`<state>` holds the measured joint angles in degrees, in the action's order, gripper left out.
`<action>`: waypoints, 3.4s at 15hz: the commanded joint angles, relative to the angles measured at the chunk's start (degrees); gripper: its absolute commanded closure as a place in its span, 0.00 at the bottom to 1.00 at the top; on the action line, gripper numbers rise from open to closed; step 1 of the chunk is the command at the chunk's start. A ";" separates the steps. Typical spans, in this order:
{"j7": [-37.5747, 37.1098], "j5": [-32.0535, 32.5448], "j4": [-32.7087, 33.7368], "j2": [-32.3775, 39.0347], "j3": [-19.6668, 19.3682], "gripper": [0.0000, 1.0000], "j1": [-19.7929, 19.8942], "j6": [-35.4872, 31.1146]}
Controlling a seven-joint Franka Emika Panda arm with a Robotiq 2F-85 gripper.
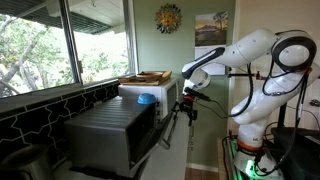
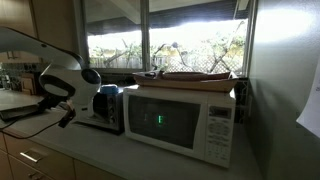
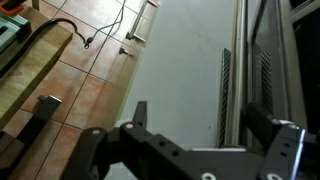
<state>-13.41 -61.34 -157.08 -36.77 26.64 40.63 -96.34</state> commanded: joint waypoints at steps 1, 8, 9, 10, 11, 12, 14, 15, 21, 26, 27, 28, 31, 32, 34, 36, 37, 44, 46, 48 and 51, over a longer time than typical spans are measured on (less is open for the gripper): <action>-1.28 3.29 -0.38 -0.22 4.24 0.00 5.06 1.94; -2.61 8.06 -0.20 -1.33 9.22 0.00 12.49 8.26; -2.67 8.42 -0.24 -1.98 9.67 0.00 13.48 8.49; -2.92 8.78 -0.26 -2.27 9.85 0.00 14.32 9.52; -3.44 9.90 -0.26 -2.84 10.26 0.00 15.17 10.35; -3.65 10.65 -0.25 -3.16 10.40 0.00 16.03 11.32; -3.92 12.24 -0.24 -3.93 10.59 0.00 17.39 13.48; -4.21 13.06 -0.23 -4.47 10.64 0.00 18.06 14.61; 1.30 8.65 -3.18 -15.51 3.98 0.00 15.98 14.33; 3.80 1.12 -0.28 -19.55 -1.73 0.00 15.02 14.82; 3.83 -1.33 -0.09 -19.22 -2.69 0.00 13.67 13.86; 4.56 -4.33 -2.69 -21.29 -3.59 0.00 11.45 12.01; 8.55 -13.72 -0.11 -18.77 -0.83 0.00 12.17 10.19; 10.11 -16.63 -1.26 -19.20 -0.07 0.00 11.19 8.85; 8.63 -14.89 -0.06 -19.28 -0.63 0.00 12.42 10.30; 10.21 -18.09 -0.30 -19.27 0.94 0.00 12.28 8.68; 10.49 -18.54 -0.35 -19.26 1.19 0.00 12.28 8.50; 14.66 -24.09 0.77 -6.70 -2.65 0.00 0.74 -6.30; 16.45 -26.16 1.61 -2.44 -4.79 0.00 -4.40 -10.89; 19.00 -28.23 2.61 1.18 -7.78 0.00 -9.45 -15.09; 23.42 -29.52 4.13 4.79 -14.48 0.00 -16.60 -19.04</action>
<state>5.01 -89.17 -155.05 -37.68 18.92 31.38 -111.69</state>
